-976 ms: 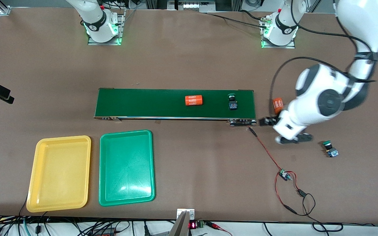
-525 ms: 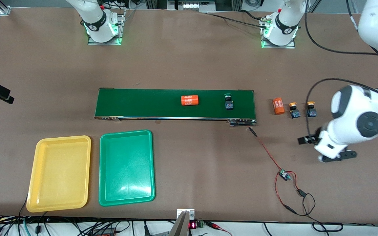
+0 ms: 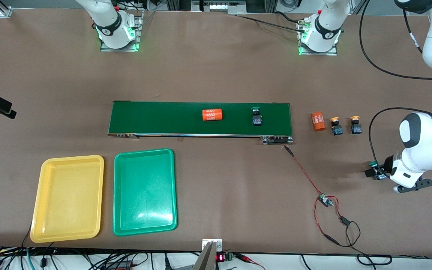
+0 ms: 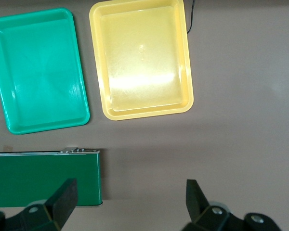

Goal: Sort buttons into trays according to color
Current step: 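Grasp another green-capped push button with the left gripper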

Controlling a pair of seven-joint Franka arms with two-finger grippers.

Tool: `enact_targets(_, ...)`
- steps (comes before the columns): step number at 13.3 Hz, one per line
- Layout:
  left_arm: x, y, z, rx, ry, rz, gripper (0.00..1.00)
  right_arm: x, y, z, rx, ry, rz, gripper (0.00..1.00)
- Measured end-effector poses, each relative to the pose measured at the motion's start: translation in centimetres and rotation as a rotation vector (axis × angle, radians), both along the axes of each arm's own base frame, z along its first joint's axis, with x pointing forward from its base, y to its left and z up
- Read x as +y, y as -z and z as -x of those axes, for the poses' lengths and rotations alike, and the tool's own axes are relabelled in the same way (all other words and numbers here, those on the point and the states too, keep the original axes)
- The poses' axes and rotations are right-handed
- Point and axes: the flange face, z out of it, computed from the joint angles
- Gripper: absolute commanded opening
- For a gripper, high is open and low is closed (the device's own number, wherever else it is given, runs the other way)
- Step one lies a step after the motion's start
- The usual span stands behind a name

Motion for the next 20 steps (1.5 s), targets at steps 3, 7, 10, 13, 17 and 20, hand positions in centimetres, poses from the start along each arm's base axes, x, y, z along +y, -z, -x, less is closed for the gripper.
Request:
enact_targets(3,0.4,1.4,0.1,0.002,0.007,0.006,0.99,0.0,0.0,0.0,0.000,-0.001,0.000,1.00)
enact_targets(7,2.1,2.4,0.7,0.015,-0.009,0.010,0.70,0.3,0.0,0.0,0.000,-0.004,-0.001,1.00)
enact_targets(10,3.0,3.5,1.2,0.029,-0.011,0.018,0.42,0.3,0.0,0.0,0.000,-0.005,-0.001,1.00)
enact_targets(13,2.8,3.3,1.0,0.024,0.011,0.019,0.31,0.4,0.0,0.0,0.001,-0.007,-0.002,1.00)
enact_targets(17,0.2,0.7,0.2,0.078,0.093,0.031,0.31,0.5,0.0,0.0,0.001,-0.008,-0.002,1.00)
enact_targets(20,-6.9,-5.1,-0.1,0.173,0.201,0.014,0.32,0.7,0.0,-0.1,-0.001,-0.012,-0.002,1.00)
